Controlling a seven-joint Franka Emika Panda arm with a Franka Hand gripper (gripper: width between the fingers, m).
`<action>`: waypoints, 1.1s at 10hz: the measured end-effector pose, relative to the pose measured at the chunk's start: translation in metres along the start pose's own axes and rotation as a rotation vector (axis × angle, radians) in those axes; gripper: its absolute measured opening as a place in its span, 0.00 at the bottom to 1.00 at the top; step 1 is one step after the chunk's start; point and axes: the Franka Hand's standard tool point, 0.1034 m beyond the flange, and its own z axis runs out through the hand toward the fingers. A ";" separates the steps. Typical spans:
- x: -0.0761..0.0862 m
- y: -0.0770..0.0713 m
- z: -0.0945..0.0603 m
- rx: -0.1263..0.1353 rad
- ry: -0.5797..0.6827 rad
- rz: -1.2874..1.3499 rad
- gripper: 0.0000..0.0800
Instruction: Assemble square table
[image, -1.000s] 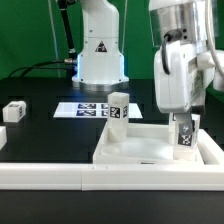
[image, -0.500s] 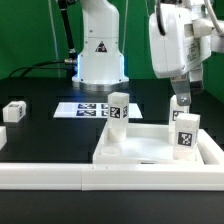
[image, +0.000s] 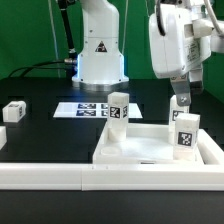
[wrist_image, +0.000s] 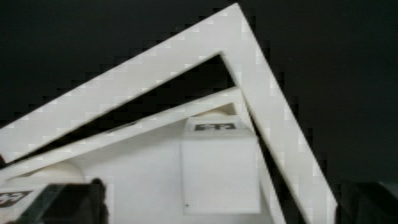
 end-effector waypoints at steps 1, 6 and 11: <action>0.000 0.000 0.000 0.000 0.000 0.000 0.81; 0.043 0.010 -0.038 0.043 -0.013 -0.342 0.81; 0.052 0.011 -0.034 0.062 0.017 -0.733 0.81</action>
Offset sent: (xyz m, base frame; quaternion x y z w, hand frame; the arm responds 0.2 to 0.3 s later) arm -0.0385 -0.0353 0.0205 0.0392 -0.0197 -0.0634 0.9970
